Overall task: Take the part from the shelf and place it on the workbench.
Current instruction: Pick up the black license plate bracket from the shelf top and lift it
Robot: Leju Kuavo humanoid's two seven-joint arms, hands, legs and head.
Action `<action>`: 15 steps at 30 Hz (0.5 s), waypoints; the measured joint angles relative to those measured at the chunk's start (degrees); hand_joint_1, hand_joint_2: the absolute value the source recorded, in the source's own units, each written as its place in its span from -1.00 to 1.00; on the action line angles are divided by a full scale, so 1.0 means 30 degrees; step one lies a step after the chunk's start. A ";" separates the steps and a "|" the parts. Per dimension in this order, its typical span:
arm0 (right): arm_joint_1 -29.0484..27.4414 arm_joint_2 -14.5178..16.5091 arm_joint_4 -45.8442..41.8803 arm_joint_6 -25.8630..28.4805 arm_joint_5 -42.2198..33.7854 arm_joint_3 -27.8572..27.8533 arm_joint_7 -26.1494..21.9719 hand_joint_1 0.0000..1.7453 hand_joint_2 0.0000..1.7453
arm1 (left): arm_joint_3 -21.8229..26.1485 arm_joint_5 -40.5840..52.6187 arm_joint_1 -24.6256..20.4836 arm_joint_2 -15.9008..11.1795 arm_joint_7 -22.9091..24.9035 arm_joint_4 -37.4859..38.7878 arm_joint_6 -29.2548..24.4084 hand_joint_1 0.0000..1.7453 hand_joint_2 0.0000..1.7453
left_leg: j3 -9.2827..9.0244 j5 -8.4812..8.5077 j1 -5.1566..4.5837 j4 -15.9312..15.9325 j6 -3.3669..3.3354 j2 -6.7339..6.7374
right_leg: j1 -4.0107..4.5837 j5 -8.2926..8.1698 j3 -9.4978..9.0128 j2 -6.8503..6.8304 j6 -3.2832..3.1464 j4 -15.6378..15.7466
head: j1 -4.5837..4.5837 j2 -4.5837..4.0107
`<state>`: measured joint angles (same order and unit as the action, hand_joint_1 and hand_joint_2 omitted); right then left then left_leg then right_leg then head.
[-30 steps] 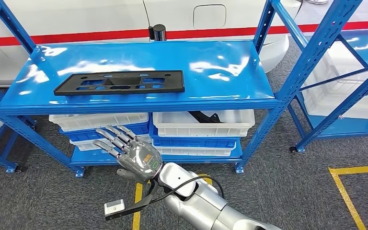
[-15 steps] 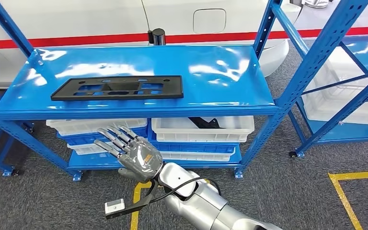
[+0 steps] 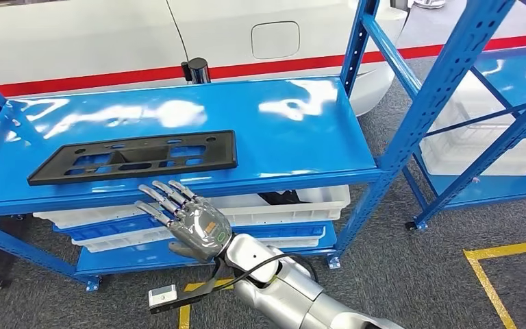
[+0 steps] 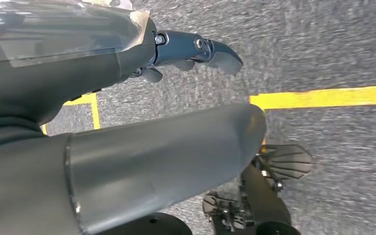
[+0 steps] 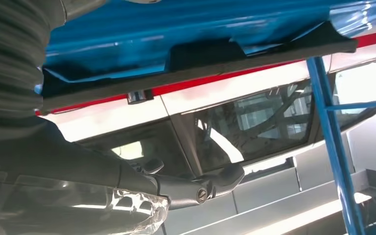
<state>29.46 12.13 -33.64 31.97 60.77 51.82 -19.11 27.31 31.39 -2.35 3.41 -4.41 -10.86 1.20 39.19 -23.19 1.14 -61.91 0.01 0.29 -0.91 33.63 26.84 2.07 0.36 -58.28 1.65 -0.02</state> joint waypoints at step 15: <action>-0.0392 -0.0280 0.0213 0.0133 0.0343 -0.0005 0.0235 -1.00 1.00 | 0.0095 0.0187 0.0087 0.0100 -0.0011 0.0109 -0.0343 -1.00 -1.00 | -0.4788 -0.2909 -0.0100 0.2275 -0.0224 -0.0284 | 0.0146 -0.2823 0.4416 -0.0756 0.1144 -0.0645 | 0.0013 0.0000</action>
<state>28.28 11.29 -33.00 32.36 61.80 51.81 -18.40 27.59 31.95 -2.09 3.72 -4.44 -10.53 0.17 24.83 -31.92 0.84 -55.09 -0.67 -0.56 -0.47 25.16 40.09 -0.19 3.79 -60.21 1.68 -0.02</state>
